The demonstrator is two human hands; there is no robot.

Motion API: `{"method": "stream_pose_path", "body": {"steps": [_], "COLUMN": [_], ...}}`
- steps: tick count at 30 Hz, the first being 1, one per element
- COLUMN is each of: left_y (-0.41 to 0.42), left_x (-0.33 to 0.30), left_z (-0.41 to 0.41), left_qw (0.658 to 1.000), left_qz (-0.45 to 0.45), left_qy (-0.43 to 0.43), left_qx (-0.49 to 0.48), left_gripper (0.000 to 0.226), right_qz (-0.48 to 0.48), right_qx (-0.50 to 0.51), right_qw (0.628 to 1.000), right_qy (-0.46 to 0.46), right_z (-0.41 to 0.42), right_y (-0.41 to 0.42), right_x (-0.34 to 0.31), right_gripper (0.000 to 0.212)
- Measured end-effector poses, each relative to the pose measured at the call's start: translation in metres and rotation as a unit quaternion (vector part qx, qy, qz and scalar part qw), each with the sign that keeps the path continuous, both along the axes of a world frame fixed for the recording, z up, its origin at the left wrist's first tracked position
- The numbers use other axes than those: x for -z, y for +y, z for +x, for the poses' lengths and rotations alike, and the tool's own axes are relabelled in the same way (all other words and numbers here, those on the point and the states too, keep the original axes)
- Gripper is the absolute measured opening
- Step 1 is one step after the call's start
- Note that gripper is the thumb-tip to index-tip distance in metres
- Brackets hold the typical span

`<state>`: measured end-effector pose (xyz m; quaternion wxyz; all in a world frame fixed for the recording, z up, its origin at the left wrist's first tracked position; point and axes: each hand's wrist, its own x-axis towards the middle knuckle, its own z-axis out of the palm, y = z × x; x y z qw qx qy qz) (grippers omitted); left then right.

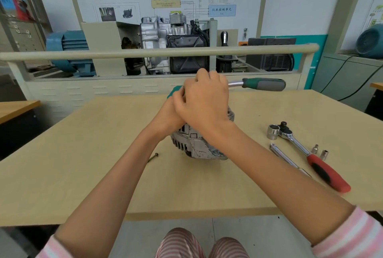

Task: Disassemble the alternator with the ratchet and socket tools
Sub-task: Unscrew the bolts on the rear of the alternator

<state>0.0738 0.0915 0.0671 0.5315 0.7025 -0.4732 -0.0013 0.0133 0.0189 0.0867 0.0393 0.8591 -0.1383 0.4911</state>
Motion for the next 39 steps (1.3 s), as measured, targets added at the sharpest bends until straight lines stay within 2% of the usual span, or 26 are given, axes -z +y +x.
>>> {"method": "stream_pose_path", "body": {"steps": [2,5,6,7,8,9,11,12,13,14,15,16,17,19,21,23,25,27,29,30,31,32,34,35,37,39], "left_y": [0.001,0.002,0.003,0.003,0.003,0.004,0.005,0.004,0.004,0.003,0.002,0.001,0.0,0.0,0.0,0.0,0.002,0.003,0.004,0.004,0.003,0.003,0.002,0.002,0.003,0.003], "left_x": [0.0,0.0,-0.001,-0.001,-0.001,-0.002,-0.003,-0.002,-0.002,-0.002,-0.001,-0.001,-0.001,-0.001,0.0,0.002,0.002,0.001,0.0,-0.001,-0.002,-0.002,-0.003,-0.003,-0.004,-0.004], "left_z": [-0.001,-0.002,-0.001,-0.001,0.0,0.0,0.002,0.003,0.003,0.004,0.005,0.005,0.004,0.002,0.002,0.003,0.005,0.005,0.004,0.004,0.003,0.002,-0.001,-0.003,-0.004,-0.005], "left_qw": [1.0,1.0,0.999,0.999,0.998,0.997,0.997,0.998,0.998,0.998,0.999,1.0,1.0,1.0,1.0,0.999,0.999,0.998,0.997,0.998,0.997,0.997,0.998,0.999,0.999,0.999], "left_qz": [0.0,0.01,0.021,0.031,0.038,0.041,0.038,0.036,0.034,0.027,0.014,0.004,-0.004,-0.013,-0.011,0.006,0.019,0.026,0.029,0.028,0.028,0.027,0.008,-0.006,-0.017,-0.007], "left_qy": [0.001,0.017,0.018,0.024,0.032,0.038,0.035,0.032,0.033,0.036,0.034,0.024,0.013,-0.001,0.006,0.023,0.036,0.033,0.032,0.033,0.032,0.028,0.013,0.007,0.006,0.007], "left_qx": [0.003,0.008,0.02,0.032,0.039,0.044,0.049,0.046,0.041,0.036,0.028,0.017,0.009,0.014,0.023,0.022,0.032,0.047,0.057,0.056,0.057,0.06,0.057,0.052,0.043,0.041], "left_gripper": [0.037,0.021,0.009,0.011,0.028,0.04,0.04,0.028,0.013,0.008,0.02,0.03,0.035,0.036,0.029,0.019,0.01,0.013,0.012,0.011,0.009,0.01,0.025,0.033,0.037,0.033], "right_qz": [0.013,0.103,0.151,0.203,0.254,0.298,0.363,0.37,0.345,0.285,0.196,0.107,0.043,0.012,0.043,0.097,0.165,0.239,0.298,0.306,0.297,0.26,0.105,0.025,-0.032,0.008], "right_qx": [-0.025,-0.185,-0.266,-0.343,-0.406,-0.448,-0.475,-0.468,-0.44,-0.378,-0.275,-0.157,-0.063,-0.005,-0.051,-0.146,-0.262,-0.356,-0.418,-0.428,-0.424,-0.396,-0.222,-0.105,0.022,-0.01], "right_qw": [0.999,0.977,0.952,0.917,0.878,0.843,0.801,0.801,0.828,0.88,0.941,0.982,0.997,0.999,0.997,0.985,0.95,0.902,0.856,0.848,0.853,0.878,0.969,0.994,0.999,1.0], "right_qy": [0.015,0.016,0.009,-0.001,-0.009,-0.015,-0.03,-0.041,-0.051,-0.05,-0.035,-0.011,0.011,0.031,0.031,0.005,-0.032,-0.056,-0.061,-0.062,-0.064,-0.059,-0.031,-0.022,-0.02,0.0], "right_z": [0.0,-0.001,-0.001,-0.001,-0.001,-0.001,0.0,0.0,0.0,0.0,0.0,0.002,0.003,0.003,0.003,0.004,0.004,0.005,0.005,0.004,0.004,0.003,0.003,0.003,0.001,0.001], "right_y": [0.002,-0.012,-0.016,-0.019,-0.02,-0.022,-0.023,-0.022,-0.022,-0.02,-0.018,-0.013,-0.008,0.001,0.002,-0.005,-0.013,-0.019,-0.023,-0.023,-0.023,-0.022,-0.015,-0.008,0.004,0.004], "right_x": [-0.006,-0.015,-0.017,-0.018,-0.019,-0.019,-0.019,-0.019,-0.017,-0.013,-0.009,-0.006,-0.004,-0.005,-0.01,-0.014,-0.016,-0.015,-0.015,-0.016,-0.017,-0.016,-0.008,-0.001,0.002,-0.005], "right_gripper": [0.032,0.038,0.042,0.044,0.043,0.039,0.034,0.034,0.034,0.034,0.033,0.031,0.032,0.035,0.036,0.042,0.044,0.041,0.036,0.034,0.034,0.034,0.032,0.032,0.034,0.034]}}
